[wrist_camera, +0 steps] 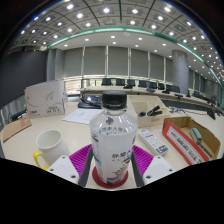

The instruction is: Pour water

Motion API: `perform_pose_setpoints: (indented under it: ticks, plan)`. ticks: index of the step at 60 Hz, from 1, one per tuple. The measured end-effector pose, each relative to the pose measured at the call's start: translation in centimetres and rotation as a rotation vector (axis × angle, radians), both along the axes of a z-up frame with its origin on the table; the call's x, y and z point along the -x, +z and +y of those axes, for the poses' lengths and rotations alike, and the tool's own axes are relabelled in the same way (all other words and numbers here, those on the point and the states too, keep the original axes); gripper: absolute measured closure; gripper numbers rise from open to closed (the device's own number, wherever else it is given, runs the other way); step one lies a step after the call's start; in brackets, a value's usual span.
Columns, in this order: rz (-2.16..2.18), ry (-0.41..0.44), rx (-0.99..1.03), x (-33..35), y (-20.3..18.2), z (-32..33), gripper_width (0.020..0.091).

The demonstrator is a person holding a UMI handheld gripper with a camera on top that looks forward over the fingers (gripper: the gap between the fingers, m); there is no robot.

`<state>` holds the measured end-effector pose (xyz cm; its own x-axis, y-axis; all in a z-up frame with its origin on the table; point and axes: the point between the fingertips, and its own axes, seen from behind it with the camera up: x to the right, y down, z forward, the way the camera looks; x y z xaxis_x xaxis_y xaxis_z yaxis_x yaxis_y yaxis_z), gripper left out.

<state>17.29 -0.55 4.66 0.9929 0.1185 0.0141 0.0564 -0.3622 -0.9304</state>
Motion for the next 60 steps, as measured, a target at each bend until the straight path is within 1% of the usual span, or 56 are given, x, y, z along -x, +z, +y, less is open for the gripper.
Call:
perform_pose_setpoints:
  ticks: [1,3,4,6,10,15,22,28,31,37,43,52,60]
  plan:
    - [0.005,0.005,0.014,0.1,-0.2,-0.2,0.0383]
    - [0.021,0.014,0.035,0.4,-0.2,-0.6,0.0238]
    - [0.029,0.02,0.042,0.6,-0.1,-0.8,0.0235]
    - [0.042,0.019,0.054,0.6,0.1,-1.1,0.0261]
    - [0.038,0.001,0.078,0.5,1.2,-2.5,0.0236]
    - [-0.005,-0.051,0.106,-0.4,3.0,-4.6,0.024]
    - [-0.032,-0.084,0.15,0.5,6.9,-9.2,0.0243]
    - [-0.019,-0.144,0.21,1.7,10.2,-13.4,0.0245]
    - [-0.015,-0.159,0.232,2.9,12.1,-15.7,0.0243]
    - [-0.028,-0.189,0.225,4.9,15.9,-19.8,0.0241]
    - [-0.062,-0.213,0.218,6.9,18.6,-23.4,0.0245]
    - [-0.084,-0.221,0.213,10.0,20.3,-27.8,0.0243]
    - [-0.083,-0.22,0.226,12.1,20.3,-30.1,0.0243]
